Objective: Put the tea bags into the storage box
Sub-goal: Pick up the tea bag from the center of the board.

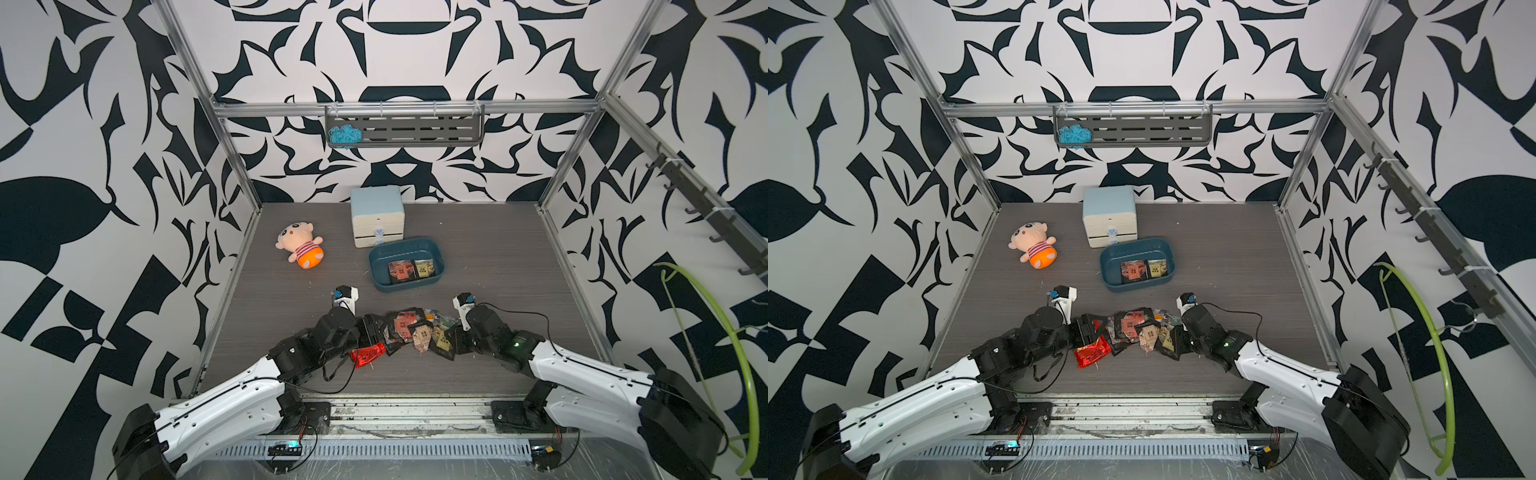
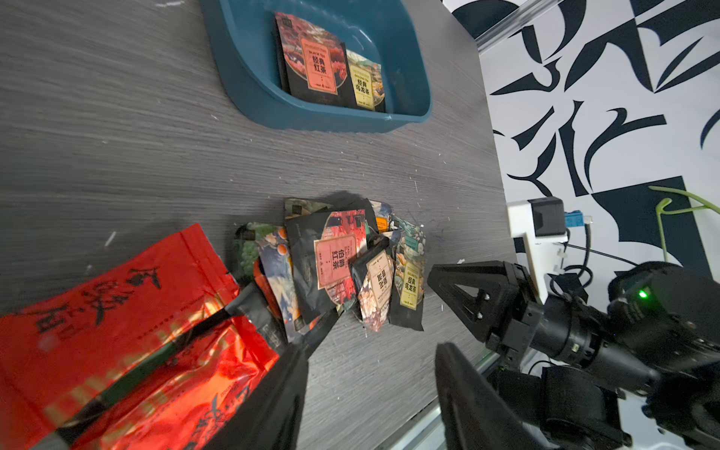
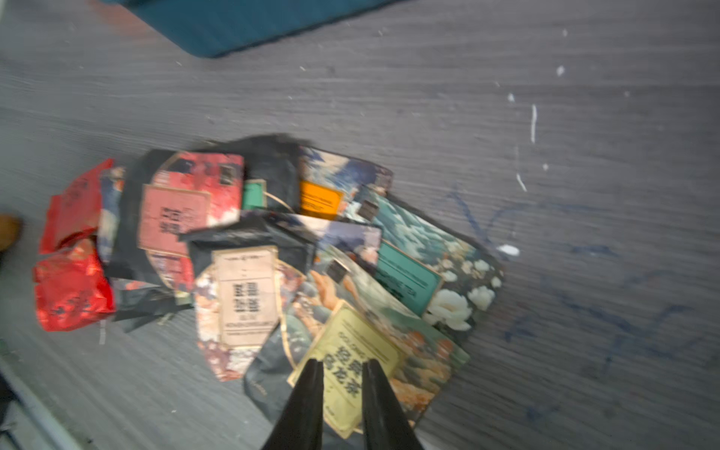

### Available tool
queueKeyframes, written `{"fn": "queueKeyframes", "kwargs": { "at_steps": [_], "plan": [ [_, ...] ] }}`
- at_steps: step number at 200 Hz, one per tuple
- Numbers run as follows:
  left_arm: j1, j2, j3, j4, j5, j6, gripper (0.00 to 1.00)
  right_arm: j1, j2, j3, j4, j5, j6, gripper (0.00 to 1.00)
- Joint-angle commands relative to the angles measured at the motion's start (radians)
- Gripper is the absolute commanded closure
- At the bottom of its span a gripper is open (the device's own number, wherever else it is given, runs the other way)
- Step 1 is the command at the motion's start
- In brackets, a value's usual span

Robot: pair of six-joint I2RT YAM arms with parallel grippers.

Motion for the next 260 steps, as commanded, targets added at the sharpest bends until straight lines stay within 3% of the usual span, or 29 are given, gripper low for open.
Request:
{"fn": "queueKeyframes", "kwargs": {
  "at_steps": [1, 75, 129, 158, 218, 260],
  "plan": [
    [-0.027, 0.045, -0.002, 0.073, -0.033, -0.039, 0.42, 0.004, 0.018, -0.006, 0.072, 0.025, -0.002, 0.77],
    [-0.079, 0.317, 0.104, 0.180, -0.023, -0.094, 0.49, 0.004, 0.065, 0.010, 0.041, 0.061, -0.035, 0.83],
    [-0.082, 0.602, 0.234, 0.246, 0.105, -0.107, 0.64, 0.004, 0.058, 0.000, 0.039, 0.063, -0.018, 0.85],
    [-0.092, 0.715, 0.298, 0.249, 0.138, -0.119, 0.66, 0.004, 0.043, -0.006, 0.024, 0.090, -0.003, 0.86],
    [-0.133, 0.837, 0.389, 0.180, 0.122, -0.098, 0.65, 0.004, 0.019, -0.005, -0.028, 0.167, 0.034, 0.90],
    [-0.135, 0.871, 0.403, 0.159, 0.113, -0.096, 0.65, 0.004, 0.113, 0.027, -0.031, 0.149, 0.034, 0.90]
  ]
}}
